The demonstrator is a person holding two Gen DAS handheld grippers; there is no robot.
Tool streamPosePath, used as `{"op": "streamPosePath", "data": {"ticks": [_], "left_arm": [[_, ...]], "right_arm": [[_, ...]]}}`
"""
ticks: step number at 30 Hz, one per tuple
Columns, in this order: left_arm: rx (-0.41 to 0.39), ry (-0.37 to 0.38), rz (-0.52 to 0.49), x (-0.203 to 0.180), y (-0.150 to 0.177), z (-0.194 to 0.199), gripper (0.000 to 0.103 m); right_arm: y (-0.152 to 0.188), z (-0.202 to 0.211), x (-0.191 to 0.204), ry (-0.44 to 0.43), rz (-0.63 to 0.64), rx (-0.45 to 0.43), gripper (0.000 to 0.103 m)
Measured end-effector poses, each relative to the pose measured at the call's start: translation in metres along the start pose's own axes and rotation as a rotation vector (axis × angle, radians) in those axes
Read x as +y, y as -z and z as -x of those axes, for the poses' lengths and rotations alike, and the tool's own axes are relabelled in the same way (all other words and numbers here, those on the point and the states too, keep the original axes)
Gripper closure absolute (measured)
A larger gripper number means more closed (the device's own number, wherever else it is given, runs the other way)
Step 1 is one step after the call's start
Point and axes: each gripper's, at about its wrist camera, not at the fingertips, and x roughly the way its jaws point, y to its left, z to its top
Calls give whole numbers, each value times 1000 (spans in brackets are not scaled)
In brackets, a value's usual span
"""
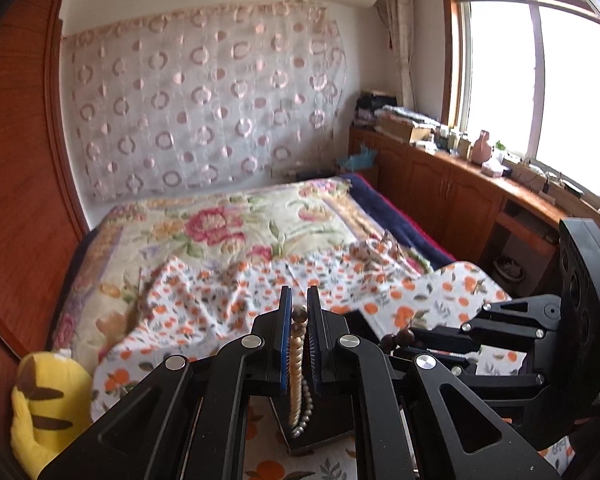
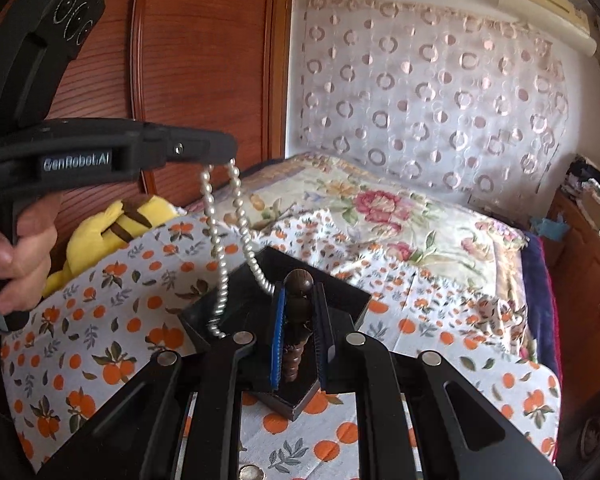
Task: Organize jewelry
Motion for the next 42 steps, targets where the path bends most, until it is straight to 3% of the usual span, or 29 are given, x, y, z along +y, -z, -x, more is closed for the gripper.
{"op": "streamPosePath", "data": {"ticks": [11,14,23,42], "left_arm": [[74,17,17,3,34,-22,96],[70,19,17,4,36,-19,96],[70,23,14,-2,61,2,96],[116,61,16,-37,130,47,96]], "right_arm": [[15,-20,1,-4,-33,62,87],[16,-16,0,3,-39,57,74],[29,11,3,29,-66,35,73],[93,73,33,65,-117,34,73]]}}
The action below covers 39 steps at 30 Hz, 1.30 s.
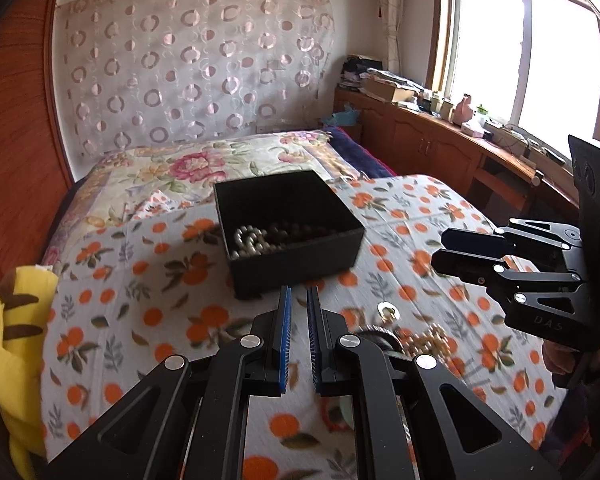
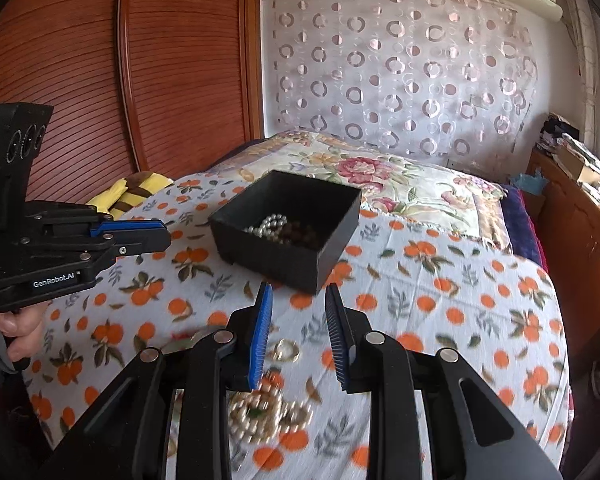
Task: Organize jewelry
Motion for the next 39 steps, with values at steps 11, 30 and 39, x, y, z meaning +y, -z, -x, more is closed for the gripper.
{"op": "streamPosePath", "data": {"ticks": [11,30,39], "left_arm": [[62,45,-13,-22,34,-1,85],[98,40,40,-10,61,3,77],[85,14,69,5,67,14,77]], "right_arm": [[44,11,8,-6,-28,43,73],[54,-3,39,-105,-3,91,53],[47,-16,70,-174,73,115,53]]}}
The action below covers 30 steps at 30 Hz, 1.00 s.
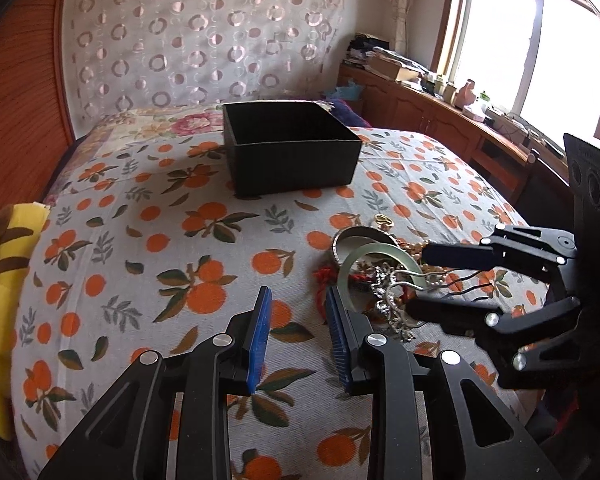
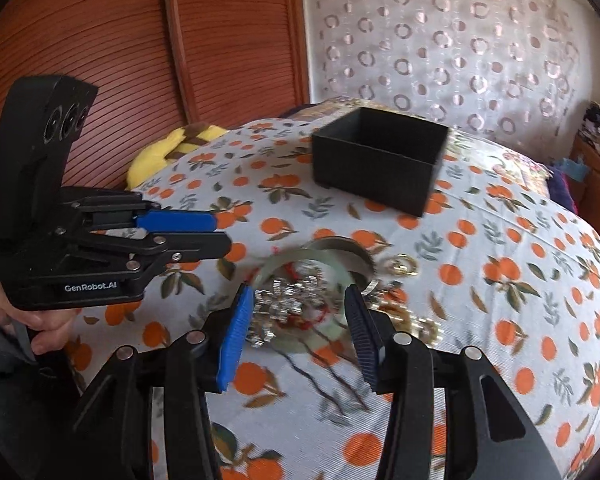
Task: Organize jewelry
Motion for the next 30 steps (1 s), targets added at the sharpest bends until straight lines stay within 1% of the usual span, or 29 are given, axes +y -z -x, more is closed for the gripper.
{"op": "streamPosePath", "data": {"ticks": [3,5,8,11,15,18,20,30], "left_arm": [[-1,-3,12,5,2,2,77],[-2,-3,19,7,2,3,77],[-4,0,23,9,3,3,77],[-5,3,22,10,4,3,77],[-5,4,23,10,4,4,77],[-7,5,25,9,4,4,77],[-7,6,26,9,4,4,77],[-2,12,20,5,3,2,77]], "right_arm": [[0,-9,5,2,28,21,53],[1,-12,7,7,42,29,46],[0,-14,7,4,53,38,40],[0,-18,10,5,80,55,38],[2,-21,12,4,93,79,38],[4,-18,12,21,96,79,42],[6,-18,10,26,94,85,55],[8,-9,8,0,78,62,56]]}}
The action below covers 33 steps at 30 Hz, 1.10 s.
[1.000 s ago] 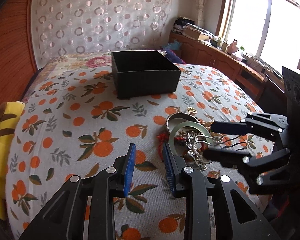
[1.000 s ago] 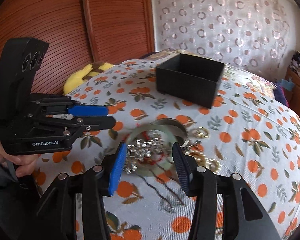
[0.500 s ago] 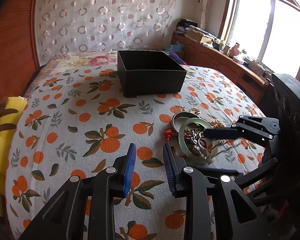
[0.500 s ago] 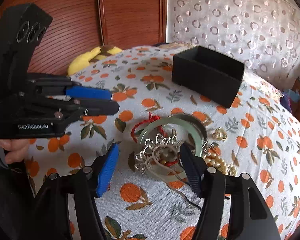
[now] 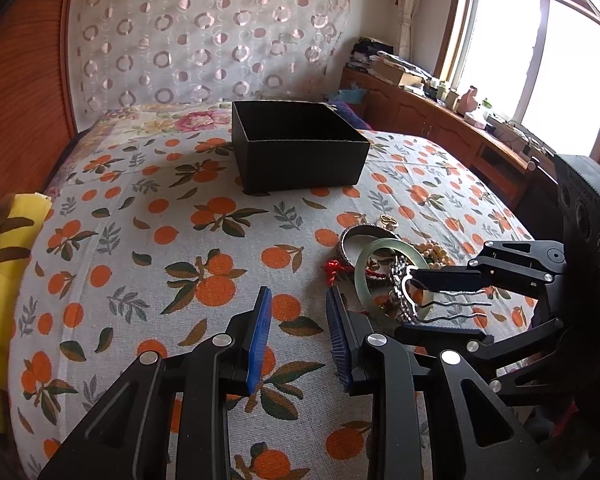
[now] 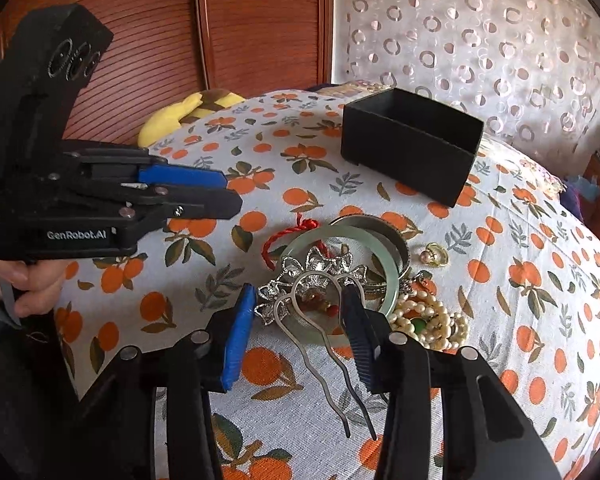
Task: Organize jewelry
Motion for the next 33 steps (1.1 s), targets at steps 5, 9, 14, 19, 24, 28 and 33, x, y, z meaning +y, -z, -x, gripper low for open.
{"op": "streamPosePath", "data": {"ticks": [5,9,14,19,24,28,33], "left_arm": [[7,7,-6,-3,-3,-5,77],[12,23,-17,-7,-9,-10,77],[20,62,-39,-19,-18,-18,77],[50,106,-64,-32,-23,-34,77],[83,100,-78,-37,-22,-48,92],[76,92,-87,-38,-21,-47,96],[27,81,-96,-42,-23,-33,96]], "right_arm": [[-5,13,-1,13,-3,-38,56],[-7,25,-9,50,-7,-57,56],[-3,30,-28,93,-42,-52,56],[1,32,-41,118,-67,-53,56],[5,32,-46,123,-80,-53,56],[5,32,-48,123,-83,-56,56],[0,37,-50,128,-84,-72,56]]}}
